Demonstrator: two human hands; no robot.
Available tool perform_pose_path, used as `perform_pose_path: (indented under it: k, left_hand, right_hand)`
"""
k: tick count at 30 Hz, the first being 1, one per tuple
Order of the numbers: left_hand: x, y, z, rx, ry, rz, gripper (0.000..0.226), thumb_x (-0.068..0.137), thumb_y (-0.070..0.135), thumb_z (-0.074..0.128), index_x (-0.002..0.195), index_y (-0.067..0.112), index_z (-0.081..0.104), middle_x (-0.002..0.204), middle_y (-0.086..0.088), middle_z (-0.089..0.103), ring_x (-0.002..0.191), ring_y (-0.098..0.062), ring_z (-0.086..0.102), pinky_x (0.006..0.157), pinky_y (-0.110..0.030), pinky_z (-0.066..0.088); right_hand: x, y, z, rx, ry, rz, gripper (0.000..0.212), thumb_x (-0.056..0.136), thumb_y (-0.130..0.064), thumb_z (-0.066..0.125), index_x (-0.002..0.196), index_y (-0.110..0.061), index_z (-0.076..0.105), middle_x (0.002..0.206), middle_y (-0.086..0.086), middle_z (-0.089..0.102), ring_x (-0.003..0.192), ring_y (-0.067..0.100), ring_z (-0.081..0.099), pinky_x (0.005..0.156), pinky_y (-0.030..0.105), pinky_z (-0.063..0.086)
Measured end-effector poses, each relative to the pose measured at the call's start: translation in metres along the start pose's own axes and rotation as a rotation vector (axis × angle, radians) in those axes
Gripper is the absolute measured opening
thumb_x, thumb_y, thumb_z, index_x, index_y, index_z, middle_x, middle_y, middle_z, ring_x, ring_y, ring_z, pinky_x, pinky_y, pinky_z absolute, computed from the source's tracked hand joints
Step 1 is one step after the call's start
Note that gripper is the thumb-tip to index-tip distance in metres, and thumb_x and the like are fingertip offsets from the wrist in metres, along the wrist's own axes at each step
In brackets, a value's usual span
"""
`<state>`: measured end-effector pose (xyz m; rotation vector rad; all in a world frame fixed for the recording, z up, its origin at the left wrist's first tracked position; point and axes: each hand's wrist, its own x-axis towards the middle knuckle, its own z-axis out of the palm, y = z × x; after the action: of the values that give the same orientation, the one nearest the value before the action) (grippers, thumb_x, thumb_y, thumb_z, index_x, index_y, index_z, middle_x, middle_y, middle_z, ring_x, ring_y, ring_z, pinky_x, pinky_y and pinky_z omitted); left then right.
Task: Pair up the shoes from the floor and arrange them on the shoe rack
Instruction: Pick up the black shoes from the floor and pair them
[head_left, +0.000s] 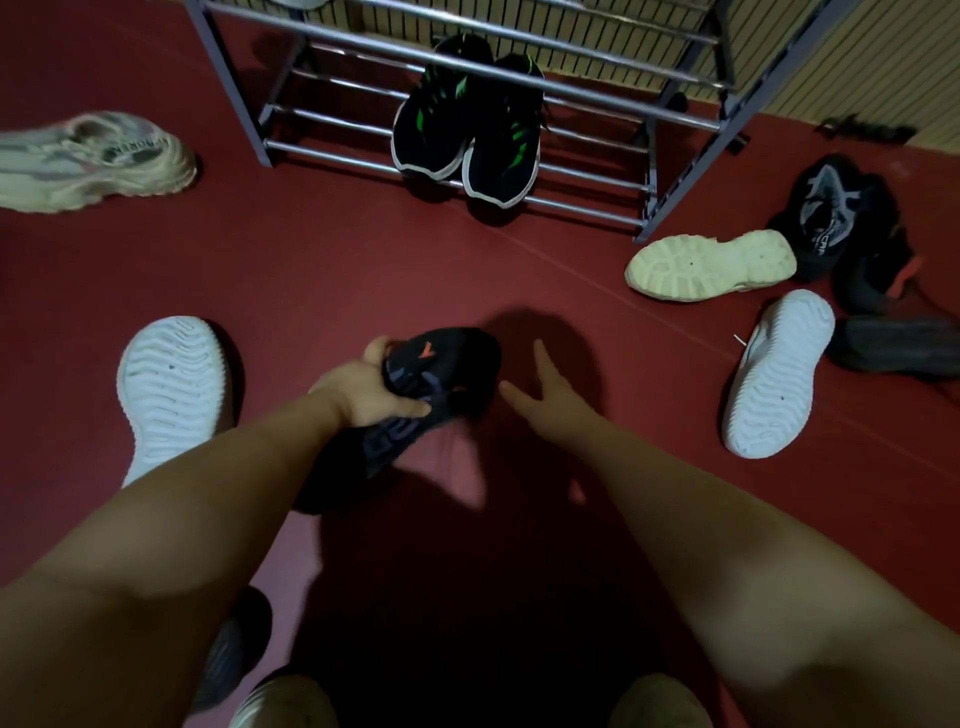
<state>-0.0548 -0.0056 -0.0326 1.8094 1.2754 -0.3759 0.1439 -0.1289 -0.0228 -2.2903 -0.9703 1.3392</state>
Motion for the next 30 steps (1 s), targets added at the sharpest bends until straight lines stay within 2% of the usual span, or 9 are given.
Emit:
perform_pose_path:
  k: [2,5,9,12,15,18,23,26,30]
  left_hand:
    - [-0.006,0.009,-0.005,-0.249,0.09,0.014,0.11,0.072,0.041,0.077,0.15,0.017,0.003,0.142,-0.006,0.045,0.126,-0.024,0.047,0.099,-0.026,0.035]
    - [-0.019,0.026,-0.011,-0.451,0.172,0.08,0.108,0.077,0.035,0.075,0.15,0.014,-0.001,0.143,-0.005,0.044,0.128,-0.021,0.045,0.094,-0.021,0.032]
    - [-0.04,0.034,-0.015,-0.504,0.14,0.179,0.112,0.079,0.028,0.074,0.149,0.02,-0.014,0.136,0.002,0.046,0.12,-0.009,0.044,0.095,-0.019,0.031]
    - [-0.06,0.029,-0.015,-0.547,0.085,0.247,0.116,0.079,0.019,0.073,0.147,0.027,-0.02,0.136,0.012,0.039,0.121,0.0,0.038,0.097,-0.014,0.032]
    - [-0.081,0.017,-0.015,-0.579,0.042,0.293,0.119,0.078,0.008,0.073,0.145,0.034,-0.022,0.131,0.029,0.031,0.121,0.007,0.039,0.086,0.001,0.035]
    - [-0.1,0.0,-0.013,-0.616,0.016,0.311,0.128,0.073,0.006,0.077,0.142,0.039,-0.026,0.128,0.036,0.03,0.113,0.018,0.045,0.092,-0.004,0.039]
    - [-0.126,-0.016,-0.02,-0.573,0.026,0.293,0.139,0.058,0.024,0.085,0.141,0.043,-0.026,0.14,0.027,0.027,0.12,0.017,0.04,0.099,-0.014,0.04]
    - [-0.133,-0.017,-0.031,-0.538,0.017,0.296,0.132,0.069,0.003,0.08,0.143,0.04,-0.022,0.132,0.031,0.033,0.114,0.016,0.048,0.097,-0.016,0.043]
    - [-0.134,-0.016,-0.034,-0.551,-0.017,0.309,0.124,0.063,0.007,0.074,0.145,0.04,-0.013,0.121,0.027,0.045,0.106,0.009,0.057,0.093,-0.02,0.047]
  right_hand:
    - [-0.002,-0.011,0.004,0.097,-0.024,0.003,0.086,0.091,-0.048,0.052,0.148,-0.036,-0.012,0.154,0.015,0.024,0.131,0.028,0.041,0.108,0.033,0.03]
    - [-0.005,-0.033,0.008,0.454,-0.115,0.001,0.086,0.094,-0.043,0.051,0.145,-0.041,-0.018,0.15,0.004,0.035,0.114,0.029,0.057,0.097,0.043,0.045]
    - [-0.009,-0.056,0.01,0.606,-0.084,-0.178,0.083,0.096,-0.03,0.051,0.145,-0.042,-0.015,0.151,0.0,0.033,0.117,0.027,0.055,0.074,0.033,0.053]
    - [-0.004,-0.059,0.008,0.563,-0.055,-0.358,0.08,0.098,-0.015,0.049,0.15,-0.031,-0.009,0.151,0.006,0.034,0.121,0.025,0.052,0.075,0.025,0.053]
    - [-0.002,-0.068,0.008,0.549,-0.111,-0.386,0.072,0.098,-0.011,0.047,0.152,-0.028,0.003,0.132,0.018,0.053,0.078,0.017,0.063,0.061,0.025,0.051]
    - [-0.006,-0.082,0.017,0.574,-0.18,-0.289,0.066,0.099,-0.014,0.047,0.15,-0.036,0.012,0.123,0.014,0.056,0.066,0.019,0.053,0.048,0.023,0.049]
    - [-0.013,-0.103,0.031,0.545,-0.235,-0.265,0.063,0.1,-0.02,0.045,0.149,-0.041,0.012,0.129,0.012,0.057,0.085,0.025,0.05,0.06,0.026,0.049]
    - [-0.02,-0.105,0.032,0.549,-0.239,-0.271,0.062,0.1,-0.022,0.045,0.15,-0.039,0.012,0.117,0.011,0.06,0.089,0.024,0.046,0.064,0.029,0.046]
    - [-0.016,-0.102,0.03,0.497,-0.22,-0.291,0.063,0.1,-0.028,0.045,0.15,-0.038,0.007,0.131,0.011,0.055,0.089,0.025,0.05,0.066,0.028,0.045]
